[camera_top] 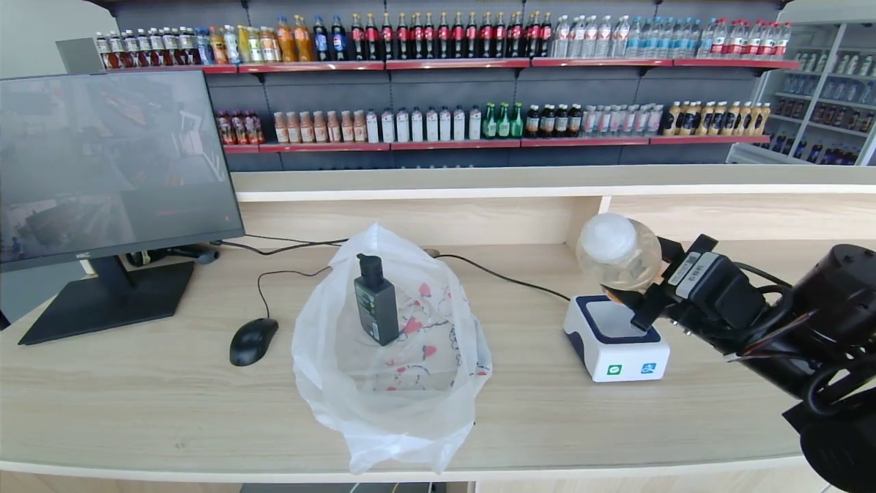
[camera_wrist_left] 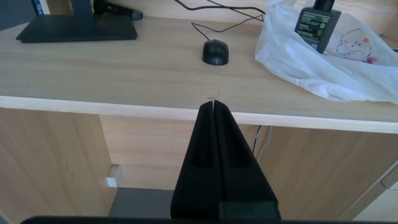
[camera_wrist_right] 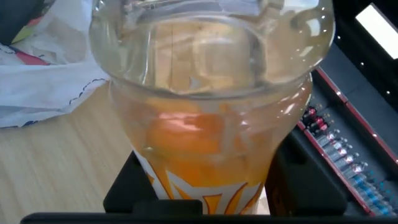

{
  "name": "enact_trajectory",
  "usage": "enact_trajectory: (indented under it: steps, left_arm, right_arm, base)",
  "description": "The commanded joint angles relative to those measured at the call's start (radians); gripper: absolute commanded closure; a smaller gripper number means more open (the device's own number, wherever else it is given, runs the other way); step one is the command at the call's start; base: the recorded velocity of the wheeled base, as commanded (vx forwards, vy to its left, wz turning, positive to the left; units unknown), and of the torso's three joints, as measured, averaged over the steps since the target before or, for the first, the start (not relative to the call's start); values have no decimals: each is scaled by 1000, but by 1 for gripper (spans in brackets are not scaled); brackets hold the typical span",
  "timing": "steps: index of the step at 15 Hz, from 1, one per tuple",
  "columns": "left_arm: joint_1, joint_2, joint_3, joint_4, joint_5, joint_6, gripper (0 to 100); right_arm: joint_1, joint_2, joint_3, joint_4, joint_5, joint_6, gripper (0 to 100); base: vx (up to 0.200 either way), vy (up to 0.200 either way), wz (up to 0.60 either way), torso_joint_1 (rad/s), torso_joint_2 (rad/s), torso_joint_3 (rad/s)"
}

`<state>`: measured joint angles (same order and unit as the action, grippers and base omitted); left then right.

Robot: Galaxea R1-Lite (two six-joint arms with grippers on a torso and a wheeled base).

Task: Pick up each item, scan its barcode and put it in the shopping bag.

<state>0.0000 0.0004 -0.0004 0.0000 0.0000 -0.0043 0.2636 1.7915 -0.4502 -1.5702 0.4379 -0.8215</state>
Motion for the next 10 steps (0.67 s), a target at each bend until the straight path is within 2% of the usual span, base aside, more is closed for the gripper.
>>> enact_trajectory:
  steps: [1,6,10]
  left_arm:
    - [0,0,0,0,0,0,100]
    - [0,0,0,0,0,0,100]
    - [0,0,0,0,0,0,100]
  right_arm:
    - [-1,8,21,-1,12,-18,100]
    - [-23,45,-45,-1,213,-90,100]
    - [-21,45,-35,-1,266,-119,100]
  base:
    - [0,0,0,0,0,0]
    - [0,0,0,0,0,0]
    - [0,0,0,0,0,0]
